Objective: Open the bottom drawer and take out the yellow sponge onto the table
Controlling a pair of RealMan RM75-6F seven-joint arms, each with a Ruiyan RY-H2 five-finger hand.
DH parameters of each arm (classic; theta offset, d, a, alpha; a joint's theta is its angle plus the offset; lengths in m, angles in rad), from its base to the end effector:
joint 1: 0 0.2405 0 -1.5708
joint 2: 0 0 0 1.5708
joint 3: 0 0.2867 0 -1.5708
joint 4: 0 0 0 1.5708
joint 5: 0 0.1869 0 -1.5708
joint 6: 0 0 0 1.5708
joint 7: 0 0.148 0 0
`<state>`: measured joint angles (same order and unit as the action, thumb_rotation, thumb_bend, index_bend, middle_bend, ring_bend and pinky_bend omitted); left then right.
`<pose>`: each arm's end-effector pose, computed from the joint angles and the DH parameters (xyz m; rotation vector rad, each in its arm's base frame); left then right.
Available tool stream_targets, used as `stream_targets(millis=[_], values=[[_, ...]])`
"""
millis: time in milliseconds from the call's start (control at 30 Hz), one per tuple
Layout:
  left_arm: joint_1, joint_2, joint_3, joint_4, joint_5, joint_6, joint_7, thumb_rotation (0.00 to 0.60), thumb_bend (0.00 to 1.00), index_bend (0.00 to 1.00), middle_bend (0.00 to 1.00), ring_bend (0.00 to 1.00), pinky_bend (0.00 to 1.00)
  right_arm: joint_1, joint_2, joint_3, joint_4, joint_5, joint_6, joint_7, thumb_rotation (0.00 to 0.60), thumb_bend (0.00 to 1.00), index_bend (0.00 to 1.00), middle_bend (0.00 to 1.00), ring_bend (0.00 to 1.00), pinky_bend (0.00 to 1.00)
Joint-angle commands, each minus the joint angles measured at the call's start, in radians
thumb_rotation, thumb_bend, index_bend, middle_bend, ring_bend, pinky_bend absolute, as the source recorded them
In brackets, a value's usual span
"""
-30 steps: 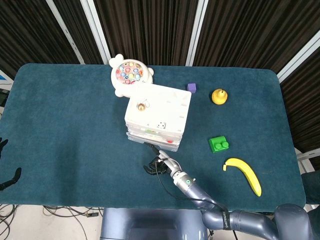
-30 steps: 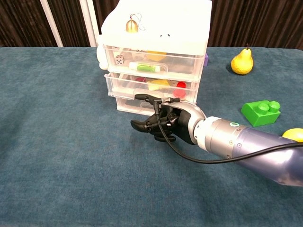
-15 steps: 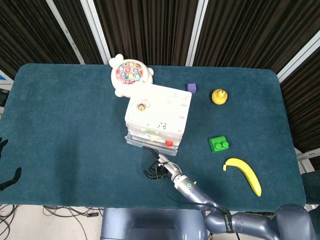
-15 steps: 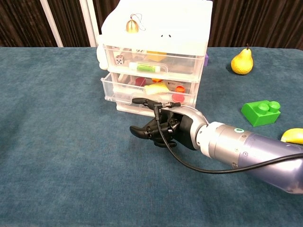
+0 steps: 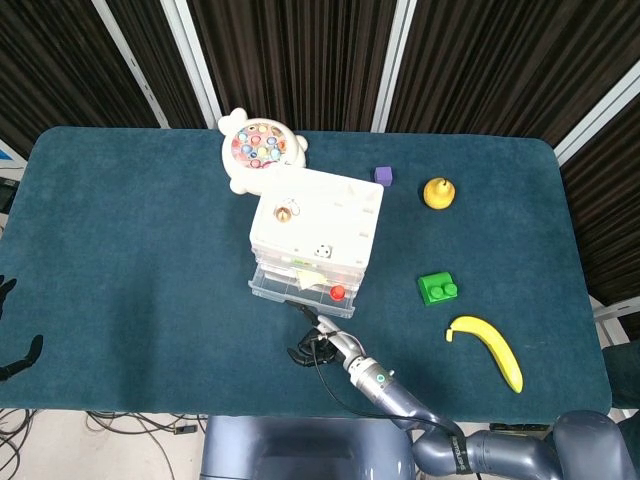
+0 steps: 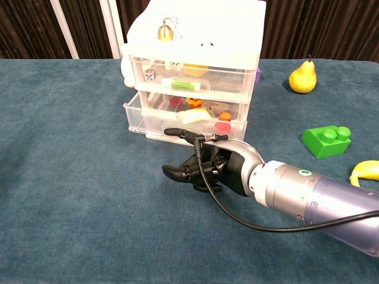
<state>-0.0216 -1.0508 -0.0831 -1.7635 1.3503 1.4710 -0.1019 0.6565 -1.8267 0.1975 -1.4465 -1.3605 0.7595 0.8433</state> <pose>-0.3343 0.1674 0.2133 -1.1462 -1.1193 -0.9413 -0.1166 -0.2849 -0.1022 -1.4176 2.4054 -1.4029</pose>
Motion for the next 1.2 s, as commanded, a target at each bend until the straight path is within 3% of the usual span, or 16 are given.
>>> stream_targets(millis=[33,900,1000,1200], values=[[0.000,0.000,0.000,0.000,0.000,0.000,0.000,0.600,0.36,0.03,0.00,0.00,0.00,-0.003,0.001,-0.006,-0.004,0.000,0.004,-0.001,0.600,0.48,0.00,1.00,1.00,1.00],[-0.002,-0.001,-0.001,0.000,-0.006,-0.005,0.006,0.600,0.36,0.03,0.00,0.00,0.00,-0.031,0.044,-0.078,-0.070,-0.064,0.054,0.035,0.600,0.48,0.00,1.00,1.00,1.00],[-0.003,-0.001,-0.002,0.000,-0.008,-0.006,0.006,0.600,0.36,0.03,0.00,0.00,0.00,-0.041,0.076,-0.087,-0.118,-0.076,0.079,-0.003,0.600,0.48,0.00,1.00,1.00,1.00],[-0.003,-0.001,0.000,-0.002,-0.001,-0.005,0.005,0.600,0.36,0.03,0.00,0.00,0.00,-0.060,0.159,-0.077,-0.265,0.007,0.116,-0.248,0.600,0.48,0.00,1.00,1.00,1.00]])
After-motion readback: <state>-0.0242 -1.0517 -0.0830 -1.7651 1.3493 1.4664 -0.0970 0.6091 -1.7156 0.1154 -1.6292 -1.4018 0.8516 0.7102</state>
